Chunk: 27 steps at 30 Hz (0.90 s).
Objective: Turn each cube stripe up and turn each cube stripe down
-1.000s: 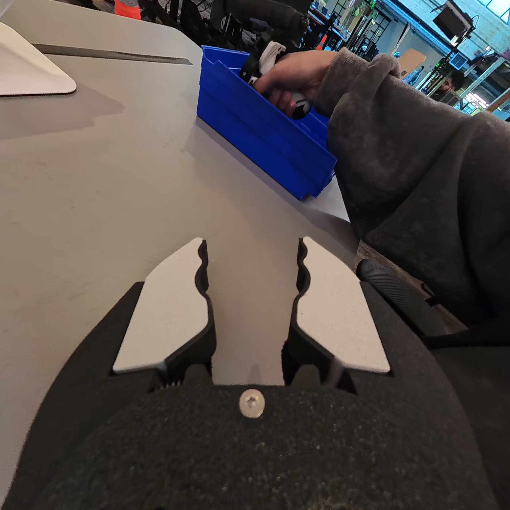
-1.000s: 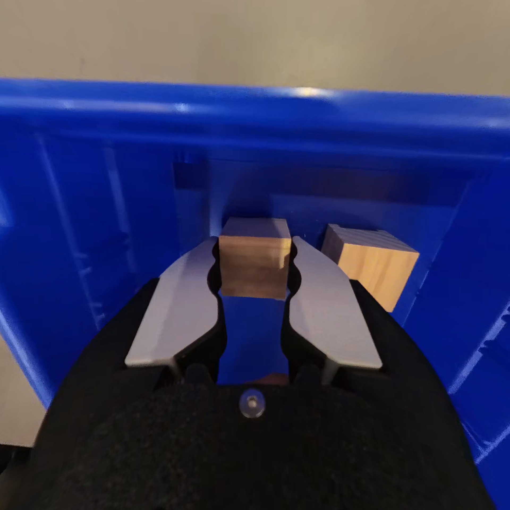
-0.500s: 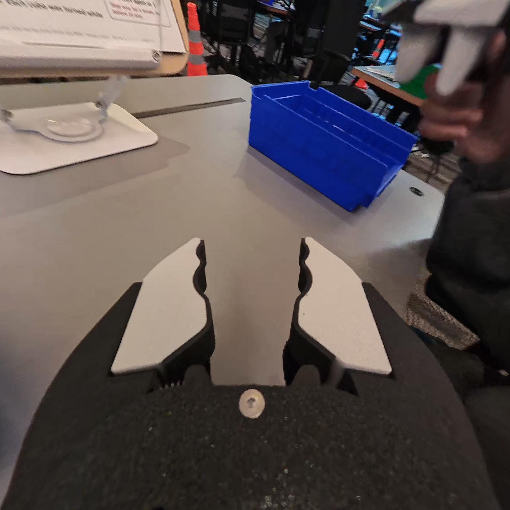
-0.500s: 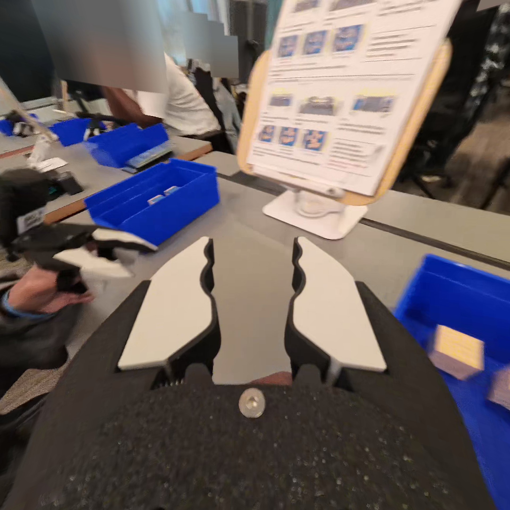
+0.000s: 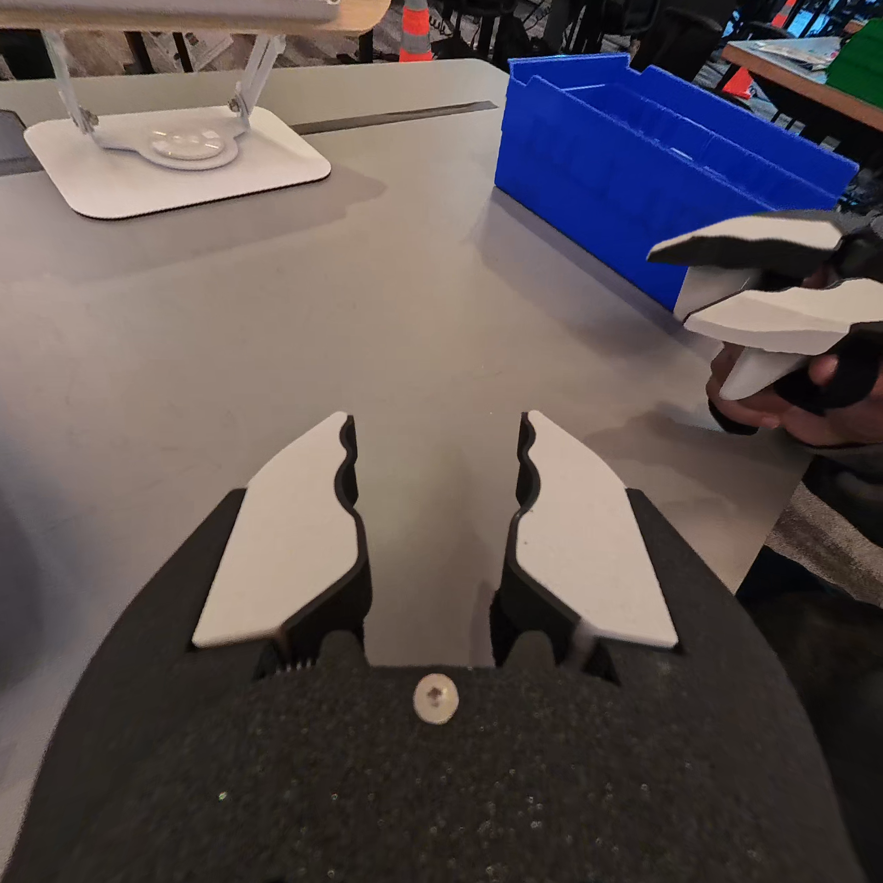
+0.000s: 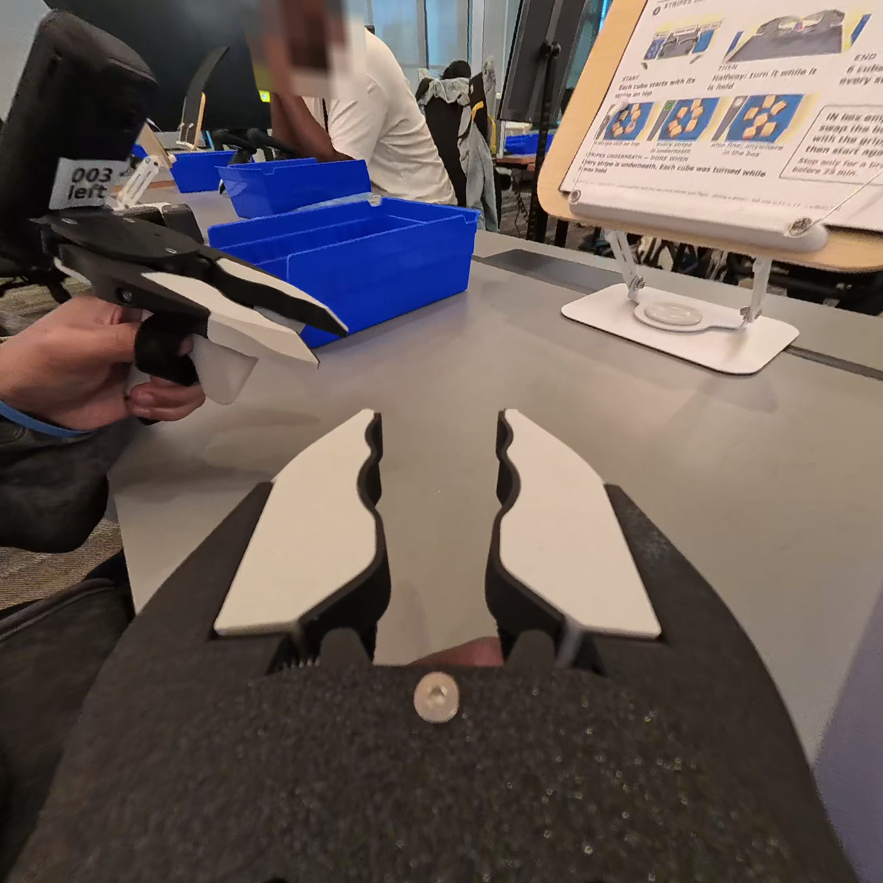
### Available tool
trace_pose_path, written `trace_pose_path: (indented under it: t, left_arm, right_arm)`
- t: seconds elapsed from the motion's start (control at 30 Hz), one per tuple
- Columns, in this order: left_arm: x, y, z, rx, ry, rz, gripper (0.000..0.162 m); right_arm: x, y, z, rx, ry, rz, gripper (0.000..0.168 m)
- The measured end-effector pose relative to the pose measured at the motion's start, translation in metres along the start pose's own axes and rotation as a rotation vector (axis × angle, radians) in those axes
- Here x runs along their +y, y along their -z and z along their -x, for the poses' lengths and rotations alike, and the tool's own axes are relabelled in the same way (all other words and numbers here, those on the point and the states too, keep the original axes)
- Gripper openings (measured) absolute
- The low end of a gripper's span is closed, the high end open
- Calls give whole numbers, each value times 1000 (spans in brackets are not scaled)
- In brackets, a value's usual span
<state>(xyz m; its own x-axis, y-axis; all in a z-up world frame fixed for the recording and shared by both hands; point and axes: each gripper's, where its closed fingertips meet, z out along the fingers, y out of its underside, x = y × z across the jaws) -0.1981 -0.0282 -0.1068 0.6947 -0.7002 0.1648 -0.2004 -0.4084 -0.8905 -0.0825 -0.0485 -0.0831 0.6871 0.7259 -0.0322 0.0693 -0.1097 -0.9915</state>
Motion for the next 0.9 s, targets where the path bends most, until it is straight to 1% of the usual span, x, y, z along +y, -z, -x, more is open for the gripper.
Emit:
trace_pose_path:
  t: [0.13,0.2,0.23,0.33,0.4,0.5,0.57,0.6,0.67,0.7,0.77,0.83,0.9]
  left_arm:
    - [1,4,3,11,56,29,62]
    - [-5,16,6,20,84,48,59]
    - [-11,27,15,-9,83,47,58]
    - [-22,65,72,-187,68,114,63]
    - [-27,86,116,-268,132,176,64]
    - [-27,97,180,-363,224,295,64]
    - [-23,91,218,-431,260,376,64]
    - [-22,83,231,-440,284,400,63]
    - [-19,63,253,-440,349,442,55]
    - [-14,56,265,-466,369,477,57]
    - [-7,44,281,-503,386,534,58]
    - [3,36,290,-527,405,593,63]
    - [11,31,298,-556,414,630,64]
  right_arm:
    - [8,-1,-1,-11,-46,24,44]
    - [7,-1,0,-15,-48,24,44]
    - [7,0,0,-13,-40,22,43]
    - [8,0,0,-6,-16,32,43]
    - [10,-1,3,-16,-14,42,43]
    - [10,-3,7,-34,-14,46,42]
    - [10,-4,8,-37,-11,50,42]
    - [10,-4,9,-40,-12,51,42]
    - [10,-3,10,-42,-16,52,42]
    - [10,-3,10,-43,-19,52,42]
    - [10,-3,11,-48,-29,54,42]
    - [11,-2,10,-50,-42,58,42]
    - [12,0,10,-56,-51,62,42]
